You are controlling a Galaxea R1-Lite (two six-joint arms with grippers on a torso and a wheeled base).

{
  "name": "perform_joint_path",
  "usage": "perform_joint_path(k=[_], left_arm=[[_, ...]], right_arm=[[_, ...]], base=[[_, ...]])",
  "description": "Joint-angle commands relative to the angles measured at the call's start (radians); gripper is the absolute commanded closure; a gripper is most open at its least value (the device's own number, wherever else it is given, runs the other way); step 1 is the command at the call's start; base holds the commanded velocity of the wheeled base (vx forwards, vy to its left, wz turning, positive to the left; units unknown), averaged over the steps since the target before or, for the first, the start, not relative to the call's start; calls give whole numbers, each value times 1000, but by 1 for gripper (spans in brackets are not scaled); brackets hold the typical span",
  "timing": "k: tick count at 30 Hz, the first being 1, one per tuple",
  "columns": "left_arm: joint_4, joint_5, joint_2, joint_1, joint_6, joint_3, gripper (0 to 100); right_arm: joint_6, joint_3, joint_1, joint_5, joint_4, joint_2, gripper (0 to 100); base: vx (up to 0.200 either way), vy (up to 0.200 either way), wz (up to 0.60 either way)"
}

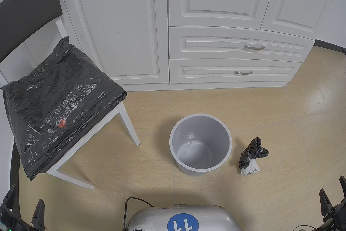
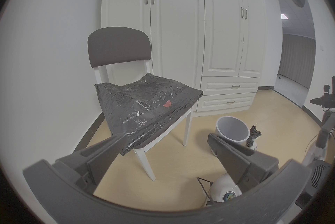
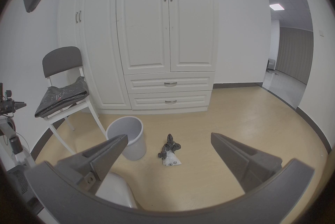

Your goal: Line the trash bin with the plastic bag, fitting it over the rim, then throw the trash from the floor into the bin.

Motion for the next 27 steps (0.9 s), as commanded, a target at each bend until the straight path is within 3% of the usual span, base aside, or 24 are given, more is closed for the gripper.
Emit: perform_joint_path(k=[1,27], left_arm=[[0,0,-16,0,0,16,0],[0,0,-16,0,0,16,0]], right_arm=[[0,16,0,0,0,-16,0],[4,16,0,-12,-6,-16,0]], base=[[0,0,0],[0,0,0]])
